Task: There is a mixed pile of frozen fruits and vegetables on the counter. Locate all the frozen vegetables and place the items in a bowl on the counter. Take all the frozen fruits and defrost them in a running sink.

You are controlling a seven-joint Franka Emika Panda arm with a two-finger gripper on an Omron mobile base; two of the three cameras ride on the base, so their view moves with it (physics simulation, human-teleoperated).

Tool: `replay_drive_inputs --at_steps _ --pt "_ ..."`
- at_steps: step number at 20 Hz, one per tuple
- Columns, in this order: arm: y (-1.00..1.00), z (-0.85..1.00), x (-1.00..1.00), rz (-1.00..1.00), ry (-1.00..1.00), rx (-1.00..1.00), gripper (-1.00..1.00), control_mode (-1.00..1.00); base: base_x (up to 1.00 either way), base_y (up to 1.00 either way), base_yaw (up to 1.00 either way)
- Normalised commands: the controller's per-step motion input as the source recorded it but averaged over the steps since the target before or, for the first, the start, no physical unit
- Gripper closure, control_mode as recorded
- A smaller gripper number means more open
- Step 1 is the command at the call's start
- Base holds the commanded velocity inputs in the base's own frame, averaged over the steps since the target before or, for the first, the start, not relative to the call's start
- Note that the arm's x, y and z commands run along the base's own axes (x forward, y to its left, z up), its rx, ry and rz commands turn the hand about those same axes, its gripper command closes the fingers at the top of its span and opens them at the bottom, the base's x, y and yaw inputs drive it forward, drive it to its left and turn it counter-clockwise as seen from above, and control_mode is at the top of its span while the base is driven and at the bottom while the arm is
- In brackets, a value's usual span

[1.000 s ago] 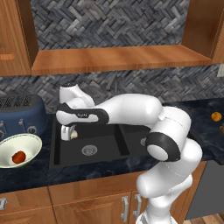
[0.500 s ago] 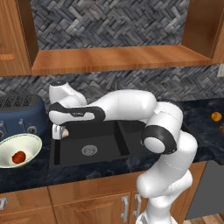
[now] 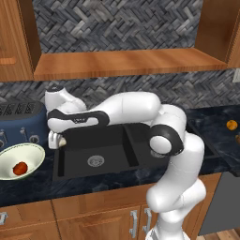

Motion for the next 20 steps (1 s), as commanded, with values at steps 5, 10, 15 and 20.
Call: replay_drive_inputs --at_steps 5,10,15,20 --pt "0.34 -0.03 0.12 0.03 0.00 0.00 1.00 -1.00 0.00 0.00 0.00" --pt "0.34 0.00 0.10 0.02 0.00 0.00 1.00 -1.00 0.00 0.00 0.00" --pt "0.35 0.00 0.09 0.02 0.00 0.00 1.00 -1.00 0.00 0.00 0.00" --pt "0.36 -0.05 0.05 0.00 0.01 0.00 1.00 -1.00 0.00 0.00 0.00"
